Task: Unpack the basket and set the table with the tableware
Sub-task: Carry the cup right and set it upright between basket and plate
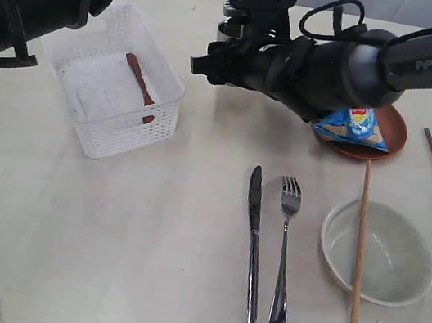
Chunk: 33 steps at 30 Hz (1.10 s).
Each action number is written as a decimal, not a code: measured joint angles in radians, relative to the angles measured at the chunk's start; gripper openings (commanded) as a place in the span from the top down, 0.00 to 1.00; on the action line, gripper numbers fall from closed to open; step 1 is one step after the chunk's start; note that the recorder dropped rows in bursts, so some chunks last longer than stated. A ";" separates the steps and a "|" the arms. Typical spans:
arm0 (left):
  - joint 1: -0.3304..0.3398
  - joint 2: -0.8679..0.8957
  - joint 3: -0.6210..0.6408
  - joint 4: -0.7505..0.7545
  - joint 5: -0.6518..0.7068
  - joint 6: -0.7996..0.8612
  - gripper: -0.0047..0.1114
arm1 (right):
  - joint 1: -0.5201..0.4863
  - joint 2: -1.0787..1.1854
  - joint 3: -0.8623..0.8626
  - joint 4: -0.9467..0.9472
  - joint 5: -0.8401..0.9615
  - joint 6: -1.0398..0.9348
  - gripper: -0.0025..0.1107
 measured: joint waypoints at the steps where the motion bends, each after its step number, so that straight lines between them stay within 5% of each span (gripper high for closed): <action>1: 0.000 0.000 0.000 0.000 0.000 0.007 0.96 | 0.000 0.003 0.009 -0.041 -0.020 0.057 0.98; 9: 0.000 0.000 0.000 -0.006 0.000 0.034 0.96 | 0.027 0.009 0.161 -0.288 -0.278 0.417 0.98; 25: 0.000 0.000 0.000 -0.015 0.000 0.031 0.96 | 0.031 0.092 0.176 -0.378 -0.358 0.466 0.98; 27: 0.000 0.000 0.000 -0.015 0.000 0.031 0.96 | 0.031 0.092 0.176 -0.378 -0.358 0.466 0.88; 31: 0.000 0.000 0.000 -0.015 0.000 0.031 0.96 | 0.031 0.092 0.176 -0.411 -0.354 0.466 0.21; 33: 0.000 0.000 0.000 -0.015 0.000 0.031 0.96 | 0.031 0.092 0.176 -0.417 -0.354 0.466 0.14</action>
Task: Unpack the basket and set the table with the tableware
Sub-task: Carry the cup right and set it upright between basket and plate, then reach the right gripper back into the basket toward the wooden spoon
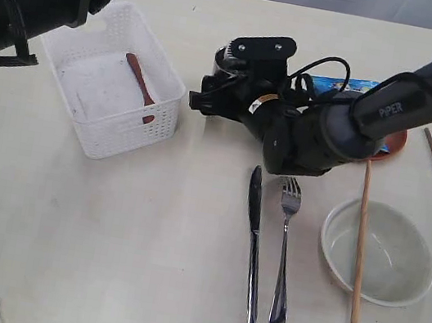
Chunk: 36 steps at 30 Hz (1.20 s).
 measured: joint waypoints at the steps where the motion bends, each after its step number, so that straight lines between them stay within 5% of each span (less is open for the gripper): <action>1: 0.000 0.000 0.000 0.000 0.000 0.000 0.96 | 0.000 0.000 0.000 0.000 0.000 0.000 0.14; 17: 0.004 0.000 0.000 -0.005 0.015 0.000 0.96 | 0.000 -0.229 0.000 0.050 0.276 -0.154 0.14; 22: 0.090 -0.015 0.000 -0.008 0.071 -0.002 0.96 | 0.000 -0.338 -0.041 0.063 0.488 -0.236 0.14; 32: 0.278 -0.167 0.000 0.025 0.326 -0.005 0.96 | 0.028 -0.275 -0.546 0.068 1.235 -0.165 0.26; 36: 0.302 -0.229 0.000 0.026 0.424 0.002 0.96 | 0.076 -0.149 -0.731 0.034 1.427 -0.054 0.40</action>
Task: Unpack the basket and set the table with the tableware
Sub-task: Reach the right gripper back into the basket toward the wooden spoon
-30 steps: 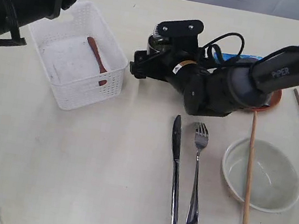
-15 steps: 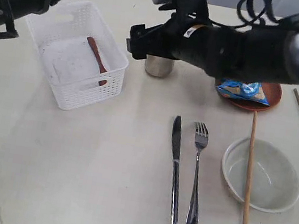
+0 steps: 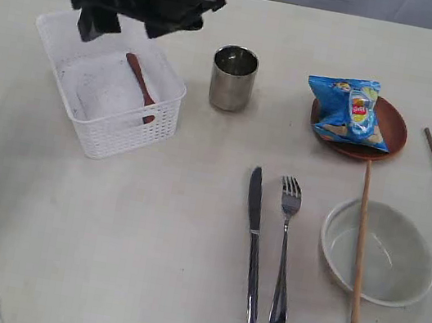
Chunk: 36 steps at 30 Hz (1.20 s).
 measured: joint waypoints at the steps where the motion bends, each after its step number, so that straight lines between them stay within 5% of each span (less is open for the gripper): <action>1: 0.001 -0.016 0.000 0.000 0.013 0.009 0.96 | 0.011 0.030 -0.045 -0.017 0.036 0.019 0.41; 7: 0.001 -0.072 0.000 0.007 0.043 0.041 0.96 | 0.073 0.225 -0.265 -0.139 0.171 0.118 0.44; 12: 0.001 -0.072 0.000 0.007 0.077 0.042 0.96 | 0.077 0.327 -0.388 -0.281 0.183 0.259 0.64; 18: 0.001 -0.072 0.000 0.007 0.081 0.045 0.96 | 0.075 0.422 -0.448 -0.397 0.204 0.320 0.52; 26: 0.001 -0.072 0.000 0.007 0.081 0.045 0.96 | 0.075 0.474 -0.452 -0.616 0.229 0.428 0.52; 36: 0.001 -0.055 0.000 0.023 0.079 0.045 0.96 | 0.077 0.518 -0.467 -0.665 0.229 0.392 0.58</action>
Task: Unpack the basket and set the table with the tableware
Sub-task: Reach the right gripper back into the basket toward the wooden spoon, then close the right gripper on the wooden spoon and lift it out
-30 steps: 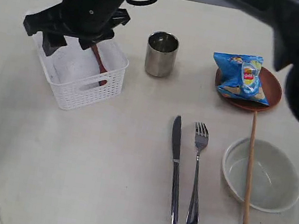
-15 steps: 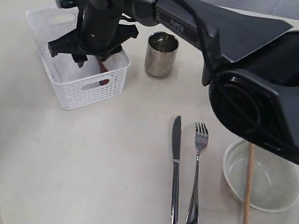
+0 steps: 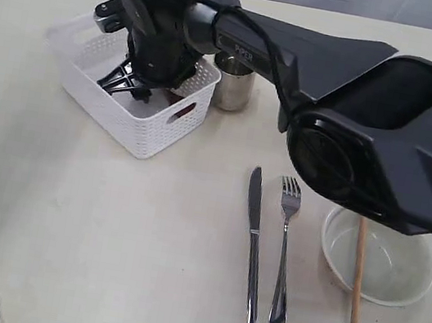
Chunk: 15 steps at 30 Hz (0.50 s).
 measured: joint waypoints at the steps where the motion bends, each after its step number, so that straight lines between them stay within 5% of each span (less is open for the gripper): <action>1: 0.000 0.000 0.000 0.002 -0.001 0.000 0.96 | 0.000 0.002 -0.002 0.005 0.000 -0.026 0.62; 5: 0.000 0.000 0.000 0.002 -0.006 0.000 0.96 | 0.000 0.002 -0.005 0.077 0.000 -0.191 0.97; 15: 0.000 0.000 0.000 0.002 -0.008 0.000 0.96 | 0.067 -0.007 -0.120 0.201 0.091 -0.283 0.98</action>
